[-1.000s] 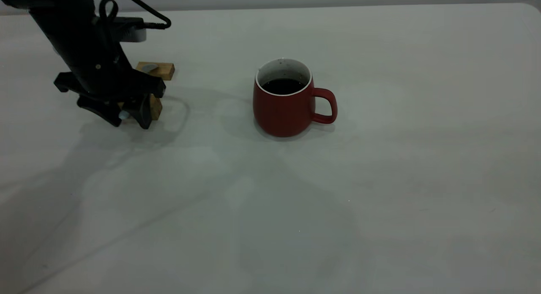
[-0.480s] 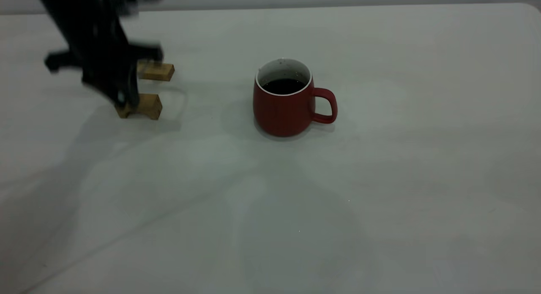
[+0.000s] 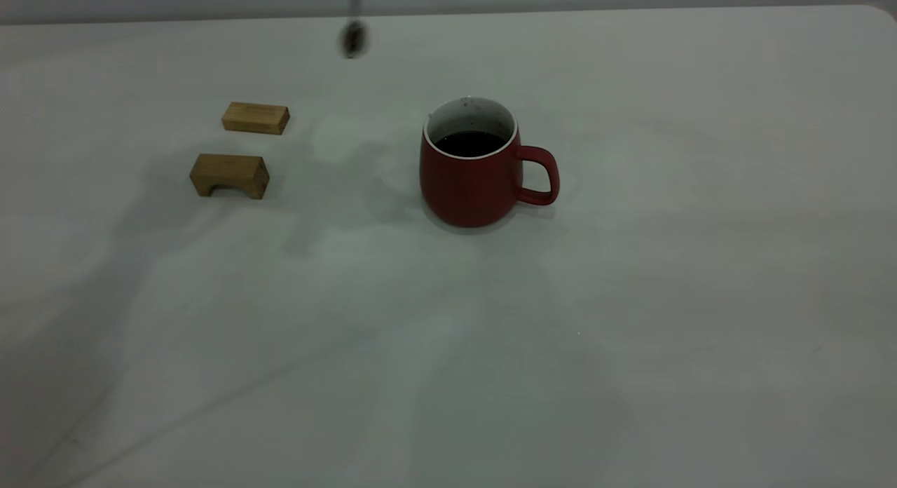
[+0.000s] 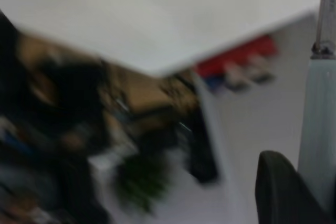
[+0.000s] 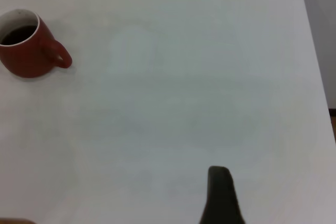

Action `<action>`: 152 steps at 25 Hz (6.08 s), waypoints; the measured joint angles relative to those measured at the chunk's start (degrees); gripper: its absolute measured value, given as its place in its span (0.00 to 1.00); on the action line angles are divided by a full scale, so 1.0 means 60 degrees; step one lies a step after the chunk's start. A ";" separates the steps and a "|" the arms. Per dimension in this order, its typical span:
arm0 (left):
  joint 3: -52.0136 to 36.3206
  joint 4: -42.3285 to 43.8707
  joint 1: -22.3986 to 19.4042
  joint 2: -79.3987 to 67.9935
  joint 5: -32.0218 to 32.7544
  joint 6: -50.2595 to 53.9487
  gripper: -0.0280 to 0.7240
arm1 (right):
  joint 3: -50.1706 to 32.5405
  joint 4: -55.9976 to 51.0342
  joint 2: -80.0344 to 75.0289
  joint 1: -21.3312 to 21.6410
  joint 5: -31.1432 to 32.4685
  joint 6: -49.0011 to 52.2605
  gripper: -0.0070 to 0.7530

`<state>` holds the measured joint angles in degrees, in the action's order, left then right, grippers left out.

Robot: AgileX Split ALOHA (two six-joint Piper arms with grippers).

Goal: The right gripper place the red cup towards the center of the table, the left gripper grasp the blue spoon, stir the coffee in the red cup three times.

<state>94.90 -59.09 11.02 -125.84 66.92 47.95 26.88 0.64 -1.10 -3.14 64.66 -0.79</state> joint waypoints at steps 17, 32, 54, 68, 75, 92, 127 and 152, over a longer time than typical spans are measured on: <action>0.0007 -0.2659 0.0939 -0.1875 -0.0880 0.0974 0.24 | 0.0000 0.0000 0.0000 0.0000 0.0000 0.0000 0.79; 0.0048 -0.4788 0.0939 -0.3163 -0.0966 -0.0610 0.23 | 0.0000 0.0000 0.0000 0.0000 0.0000 0.0000 0.79; 0.0068 -0.2365 0.1029 -0.2744 -0.1998 0.0881 0.22 | 0.0000 0.0000 0.0000 0.0000 0.0000 0.0000 0.79; 0.0152 -0.3070 0.1029 -0.2991 -0.1406 0.0107 0.21 | 0.0000 0.0000 0.0000 0.0000 0.0000 0.0000 0.79; 0.0198 -0.2972 0.1029 -0.2857 -0.2596 -0.0585 0.21 | 0.0000 0.0000 0.0000 0.0000 0.0000 0.0000 0.79; 0.0219 -0.2905 0.0889 -0.2973 -0.1722 -0.0475 0.20 | 0.0000 0.0000 0.0000 0.0000 0.0000 0.0000 0.79; 0.2092 0.6363 0.0938 0.0559 -0.0005 0.0828 0.78 | 0.0000 -0.0008 0.0000 0.0000 0.0000 0.0000 0.79; -0.6368 1.0079 0.1256 1.1931 -0.0005 -0.5742 0.78 | 0.0000 -0.0026 0.0000 0.0000 0.0000 -0.0018 0.79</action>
<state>56.69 1.38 18.55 -54.25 66.89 13.50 26.88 0.48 -1.10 -3.14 64.66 -0.90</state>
